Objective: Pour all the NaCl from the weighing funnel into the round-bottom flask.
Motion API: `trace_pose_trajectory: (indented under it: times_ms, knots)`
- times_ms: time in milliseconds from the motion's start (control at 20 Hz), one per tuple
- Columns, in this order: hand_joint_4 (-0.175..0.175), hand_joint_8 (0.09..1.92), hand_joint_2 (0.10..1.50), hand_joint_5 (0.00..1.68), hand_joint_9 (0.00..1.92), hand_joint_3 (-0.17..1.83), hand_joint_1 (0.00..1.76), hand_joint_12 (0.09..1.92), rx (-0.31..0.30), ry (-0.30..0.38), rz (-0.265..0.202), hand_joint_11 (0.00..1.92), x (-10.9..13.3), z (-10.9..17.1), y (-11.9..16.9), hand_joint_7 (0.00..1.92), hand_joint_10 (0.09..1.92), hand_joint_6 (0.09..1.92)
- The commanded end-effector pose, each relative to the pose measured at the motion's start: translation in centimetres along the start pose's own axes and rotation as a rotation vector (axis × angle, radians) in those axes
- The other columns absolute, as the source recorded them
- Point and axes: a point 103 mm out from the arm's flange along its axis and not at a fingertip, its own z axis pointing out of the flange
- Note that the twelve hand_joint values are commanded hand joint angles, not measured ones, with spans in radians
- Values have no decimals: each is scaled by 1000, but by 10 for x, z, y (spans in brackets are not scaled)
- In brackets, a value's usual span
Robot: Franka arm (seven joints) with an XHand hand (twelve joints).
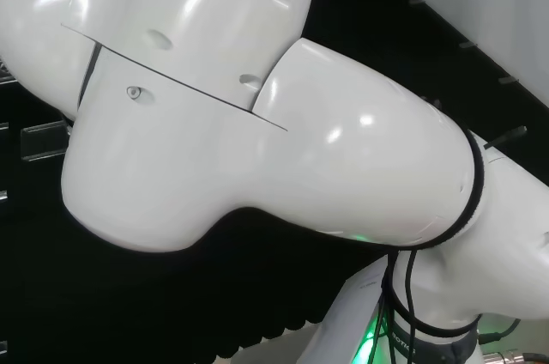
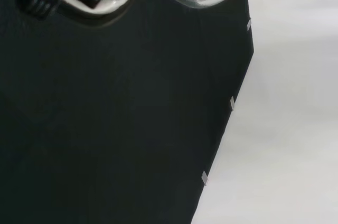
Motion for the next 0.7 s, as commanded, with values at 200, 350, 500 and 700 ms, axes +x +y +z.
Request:
trace_pose_trajectory:
  times_ms: [200, 350, 500, 700]
  knots:
    - [175, 643, 674, 1193, 976, 682, 1102, 1083, -4, -29, 1, 772, 4, -5, -1, 579, 316, 827]
    - [175, 642, 674, 1193, 976, 682, 1102, 1083, -7, -41, 1, 772, 5, -6, -1, 579, 316, 827]
    - [175, 642, 673, 1193, 976, 683, 1102, 1084, -13, -52, 4, 772, 4, -7, -1, 578, 316, 827]
    - [175, 642, 673, 1193, 976, 683, 1102, 1084, -13, -75, 10, 773, 2, -9, -2, 578, 316, 827]
